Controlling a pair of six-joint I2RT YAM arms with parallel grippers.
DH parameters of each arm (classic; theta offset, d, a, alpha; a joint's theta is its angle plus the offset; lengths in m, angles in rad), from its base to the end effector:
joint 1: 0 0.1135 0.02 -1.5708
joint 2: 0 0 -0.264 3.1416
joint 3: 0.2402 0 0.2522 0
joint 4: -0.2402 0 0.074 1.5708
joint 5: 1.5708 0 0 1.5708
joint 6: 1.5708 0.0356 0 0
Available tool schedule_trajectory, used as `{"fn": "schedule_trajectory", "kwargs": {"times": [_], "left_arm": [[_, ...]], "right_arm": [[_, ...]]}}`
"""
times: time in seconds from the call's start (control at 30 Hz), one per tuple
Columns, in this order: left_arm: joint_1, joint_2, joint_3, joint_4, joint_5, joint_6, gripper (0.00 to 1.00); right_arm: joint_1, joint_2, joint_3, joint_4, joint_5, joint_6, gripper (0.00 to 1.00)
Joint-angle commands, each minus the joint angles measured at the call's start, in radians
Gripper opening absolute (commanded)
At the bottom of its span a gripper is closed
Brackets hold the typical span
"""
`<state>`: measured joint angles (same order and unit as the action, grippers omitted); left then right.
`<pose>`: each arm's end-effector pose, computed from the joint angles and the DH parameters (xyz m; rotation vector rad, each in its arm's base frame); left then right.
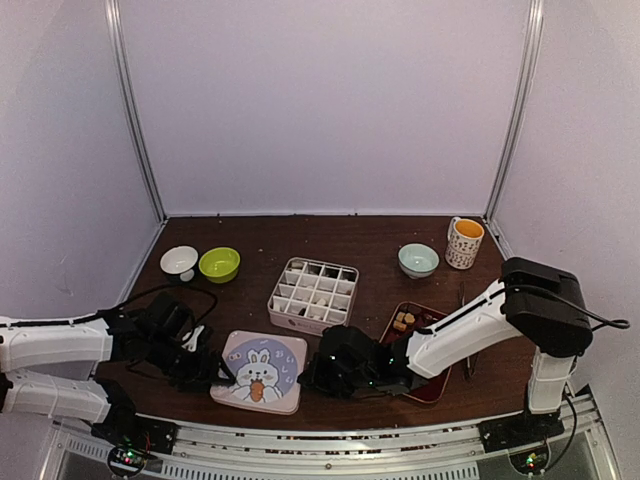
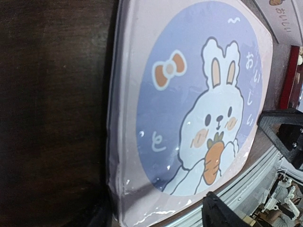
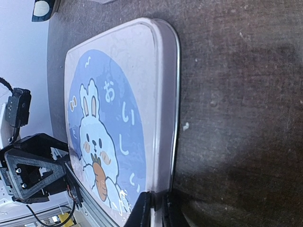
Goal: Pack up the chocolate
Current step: Pick up the box lid from the center of the board.
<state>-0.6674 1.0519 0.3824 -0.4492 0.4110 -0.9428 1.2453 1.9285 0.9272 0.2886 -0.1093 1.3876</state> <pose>0.1208 -0.1133 0.1419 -0.2676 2.9722 -0.9248 0.1171 0.3592 0.1153 0.1271 2.7523 1.2574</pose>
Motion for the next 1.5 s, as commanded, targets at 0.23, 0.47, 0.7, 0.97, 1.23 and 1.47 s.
{"fn": "schedule_trajectory", "kwargs": {"times": [0.23,0.47,0.7,0.97,1.23,1.47], "left_arm": [[-0.012,-0.237,-0.142,0.260,0.078,-0.151,0.57],[-0.012,-0.238,-0.186,0.390,0.132,-0.189,0.52],[-0.012,-0.270,-0.185,0.418,0.128,-0.215,0.42],[-0.011,-0.340,-0.139,0.296,0.087,-0.168,0.21],[-0.011,-0.320,-0.064,0.182,0.069,-0.110,0.12],[-0.011,-0.320,0.037,0.046,0.062,-0.052,0.08]], "right_arm": [[-0.006,0.009,-0.080,0.131,-0.032,0.030,0.09],[-0.009,0.013,-0.121,0.220,-0.050,0.050,0.11],[-0.013,0.005,-0.150,0.261,-0.052,0.063,0.12],[-0.018,-0.010,-0.184,0.318,-0.050,0.065,0.14],[-0.020,-0.055,-0.213,0.342,-0.027,0.043,0.18],[-0.021,-0.179,-0.264,0.304,0.066,-0.015,0.27]]}}
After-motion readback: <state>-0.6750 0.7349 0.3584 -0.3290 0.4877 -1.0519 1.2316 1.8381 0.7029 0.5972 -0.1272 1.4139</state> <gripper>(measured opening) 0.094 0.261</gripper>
